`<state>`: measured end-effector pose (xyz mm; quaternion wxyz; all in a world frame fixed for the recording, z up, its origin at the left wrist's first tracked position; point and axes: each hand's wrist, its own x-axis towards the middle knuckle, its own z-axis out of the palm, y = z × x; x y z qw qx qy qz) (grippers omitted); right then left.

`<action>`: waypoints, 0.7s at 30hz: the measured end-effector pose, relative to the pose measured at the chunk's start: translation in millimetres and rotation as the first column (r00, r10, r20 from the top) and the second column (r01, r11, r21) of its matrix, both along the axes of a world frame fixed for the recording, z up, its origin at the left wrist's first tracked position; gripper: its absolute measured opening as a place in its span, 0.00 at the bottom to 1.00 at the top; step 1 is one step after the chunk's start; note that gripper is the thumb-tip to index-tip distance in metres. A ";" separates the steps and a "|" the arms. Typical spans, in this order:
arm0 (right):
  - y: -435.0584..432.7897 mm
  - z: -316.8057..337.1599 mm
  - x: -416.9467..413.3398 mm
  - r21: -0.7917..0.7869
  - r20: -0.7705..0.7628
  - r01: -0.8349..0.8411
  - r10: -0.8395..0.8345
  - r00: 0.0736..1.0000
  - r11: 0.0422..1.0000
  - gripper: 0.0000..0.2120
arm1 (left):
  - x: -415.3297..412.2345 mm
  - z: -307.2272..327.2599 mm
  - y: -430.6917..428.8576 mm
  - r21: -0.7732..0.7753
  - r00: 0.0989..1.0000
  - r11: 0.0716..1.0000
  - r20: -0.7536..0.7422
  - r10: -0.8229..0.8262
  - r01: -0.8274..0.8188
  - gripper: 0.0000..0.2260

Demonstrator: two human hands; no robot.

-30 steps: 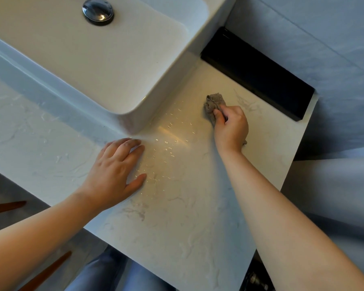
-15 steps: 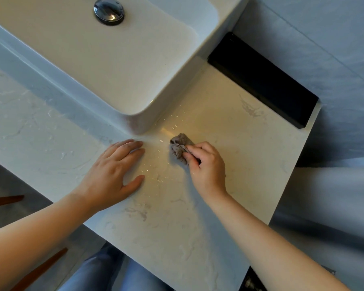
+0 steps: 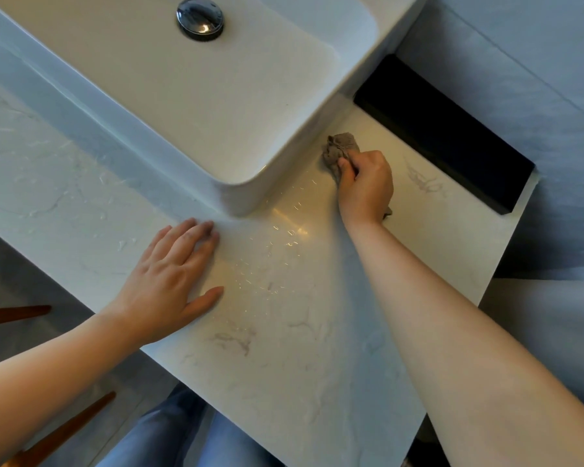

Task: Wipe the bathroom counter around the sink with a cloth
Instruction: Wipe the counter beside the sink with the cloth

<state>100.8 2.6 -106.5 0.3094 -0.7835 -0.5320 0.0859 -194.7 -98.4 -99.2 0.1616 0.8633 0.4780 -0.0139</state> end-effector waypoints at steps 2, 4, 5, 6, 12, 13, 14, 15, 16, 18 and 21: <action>-8.4 -2.7 -12.3 0.006 -0.001 -0.025 0.025 1.000 1.000 0.08 | -1.3 -2.2 0.7 0.006 1.000 1.000 -0.016 -0.015 0.015 0.34; -20.5 -5.6 -24.8 0.003 0.008 -0.081 0.081 0.997 0.997 0.08 | -1.7 -2.0 2.2 0.000 1.000 1.000 -0.007 -0.015 0.015 0.34; -27.5 -6.7 -31.4 0.002 0.010 -0.116 0.116 0.993 0.993 0.08 | -2.1 -1.5 2.4 -0.003 1.000 1.000 -0.003 -0.013 0.013 0.34; -35.3 -7.7 -37.6 0.004 0.010 -0.145 0.145 0.989 0.989 0.09 | -2.4 -1.1 2.6 -0.003 1.000 1.000 0.000 -0.014 0.014 0.34; -78.5 -7.1 -62.3 0.011 -0.020 -0.261 0.262 0.965 0.965 0.07 | -2.8 -0.2 3.5 0.007 1.000 1.000 0.013 -0.025 0.025 0.34; -82.3 -4.9 -63.9 -0.002 -0.063 -0.285 0.285 0.957 0.958 0.07 | -2.8 0.2 3.9 0.009 1.000 1.000 0.013 -0.026 0.026 0.34; -84.7 -1.1 -63.8 -0.014 -0.125 -0.299 0.295 0.947 0.954 0.08 | -2.8 0.4 4.3 0.009 1.000 1.000 0.013 -0.026 0.026 0.34; -85.0 4.6 -61.5 -0.019 -0.182 -0.298 0.289 0.940 0.955 0.08 | -2.6 0.8 4.6 0.010 1.000 1.000 0.012 -0.026 0.025 0.34; -82.6 11.5 -56.7 -0.014 -0.217 -0.281 0.271 0.938 0.960 0.07 | -2.1 1.1 5.0 0.013 1.000 1.000 0.013 -0.024 0.024 0.34; -69.4 25.0 -42.1 0.023 -0.202 -0.212 0.212 0.956 0.977 0.06 | -1.5 0.9 5.1 0.016 1.000 1.000 0.015 -0.024 0.023 0.34; -31.3 36.5 -14.2 0.056 -0.116 -0.086 0.092 0.989 0.995 0.07 | -1.8 0.3 5.1 0.022 1.000 0.999 0.017 -0.026 0.025 0.34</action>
